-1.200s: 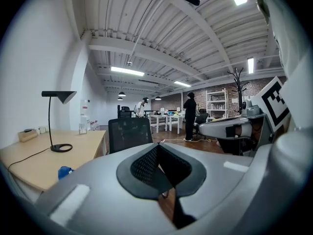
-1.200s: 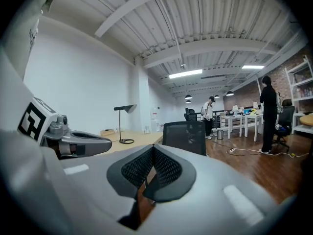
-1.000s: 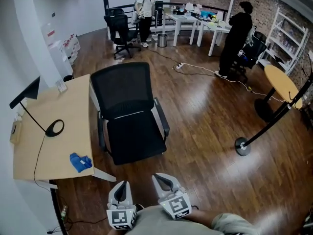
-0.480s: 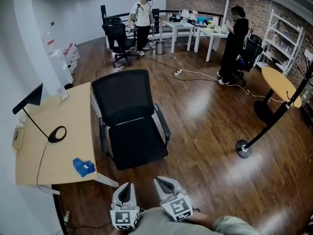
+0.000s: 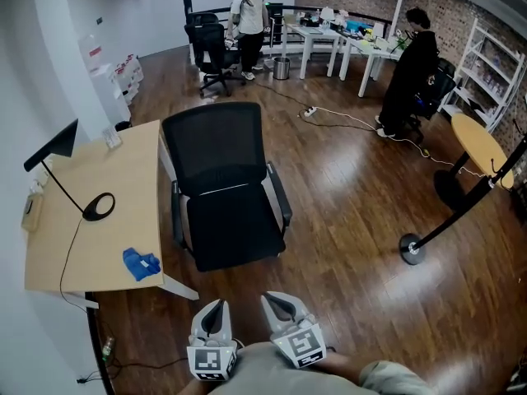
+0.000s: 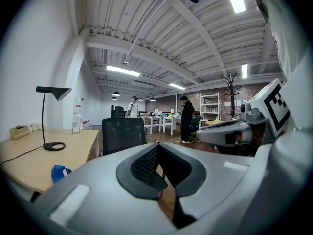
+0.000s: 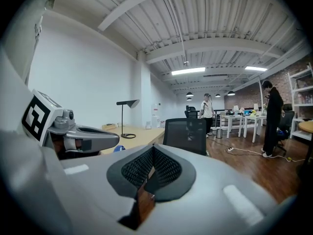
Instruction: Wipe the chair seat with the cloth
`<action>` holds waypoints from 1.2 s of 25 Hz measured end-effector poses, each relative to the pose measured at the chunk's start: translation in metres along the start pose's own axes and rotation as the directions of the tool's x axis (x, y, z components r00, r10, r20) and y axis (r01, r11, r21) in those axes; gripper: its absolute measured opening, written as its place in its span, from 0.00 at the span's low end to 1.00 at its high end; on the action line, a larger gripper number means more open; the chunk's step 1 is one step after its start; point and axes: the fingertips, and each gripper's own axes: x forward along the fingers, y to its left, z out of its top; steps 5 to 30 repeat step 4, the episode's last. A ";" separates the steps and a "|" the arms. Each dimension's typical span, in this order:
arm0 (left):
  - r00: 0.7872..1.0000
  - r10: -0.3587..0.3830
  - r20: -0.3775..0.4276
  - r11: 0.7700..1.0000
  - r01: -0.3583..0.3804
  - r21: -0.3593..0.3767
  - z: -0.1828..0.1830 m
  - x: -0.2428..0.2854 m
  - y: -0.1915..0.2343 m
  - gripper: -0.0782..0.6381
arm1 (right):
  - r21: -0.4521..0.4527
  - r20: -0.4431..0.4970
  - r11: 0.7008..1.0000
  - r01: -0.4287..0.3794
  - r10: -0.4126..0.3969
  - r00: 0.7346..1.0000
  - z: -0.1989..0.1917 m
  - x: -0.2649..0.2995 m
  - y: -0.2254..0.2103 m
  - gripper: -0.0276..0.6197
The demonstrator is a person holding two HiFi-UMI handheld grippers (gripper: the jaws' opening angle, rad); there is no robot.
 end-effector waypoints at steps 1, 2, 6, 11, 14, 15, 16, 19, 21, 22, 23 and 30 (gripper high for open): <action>1.000 -0.002 0.000 1.000 0.002 0.001 0.001 0.000 -0.001 0.12 | -0.002 0.000 1.000 -0.001 0.001 1.000 0.000 0.000 0.000 0.05; 1.000 -0.005 0.000 1.000 0.005 0.003 0.002 0.001 -0.001 0.12 | -0.004 0.000 1.000 -0.002 0.002 1.000 0.000 0.000 0.000 0.05; 1.000 -0.008 0.001 1.000 0.008 0.006 0.002 0.002 -0.002 0.12 | -0.007 0.000 1.000 -0.003 0.003 1.000 0.000 0.001 -0.001 0.05; 1.000 -0.008 0.001 1.000 0.008 0.006 0.002 0.002 -0.002 0.12 | -0.007 0.000 1.000 -0.003 0.003 1.000 0.000 0.001 -0.001 0.05; 1.000 -0.008 0.001 1.000 0.008 0.006 0.002 0.002 -0.002 0.12 | -0.007 0.000 1.000 -0.003 0.003 1.000 0.000 0.001 -0.001 0.05; 1.000 -0.008 0.001 1.000 0.008 0.006 0.002 0.002 -0.002 0.12 | -0.007 0.000 1.000 -0.003 0.003 1.000 0.000 0.001 -0.001 0.05; 1.000 -0.008 0.001 1.000 0.008 0.006 0.002 0.002 -0.002 0.12 | -0.007 0.000 1.000 -0.003 0.003 1.000 0.000 0.001 -0.001 0.05; 1.000 -0.008 0.001 1.000 0.008 0.006 0.002 0.002 -0.002 0.12 | -0.007 0.000 1.000 -0.003 0.003 1.000 0.000 0.001 -0.001 0.05; 1.000 -0.008 0.001 1.000 0.008 0.006 0.002 0.002 -0.002 0.12 | -0.007 0.000 1.000 -0.003 0.003 1.000 0.000 0.001 -0.001 0.05; 1.000 -0.008 0.001 1.000 0.008 0.006 0.002 0.002 -0.002 0.12 | -0.007 0.000 1.000 -0.003 0.003 1.000 0.000 0.001 -0.001 0.05; 1.000 -0.008 0.001 1.000 0.008 0.006 0.002 0.002 -0.002 0.12 | -0.007 0.000 1.000 -0.003 0.003 1.000 0.000 0.001 -0.001 0.05; 1.000 -0.008 0.001 1.000 0.008 0.006 0.002 0.002 -0.002 0.12 | -0.007 0.000 1.000 -0.003 0.003 1.000 0.000 0.001 -0.001 0.05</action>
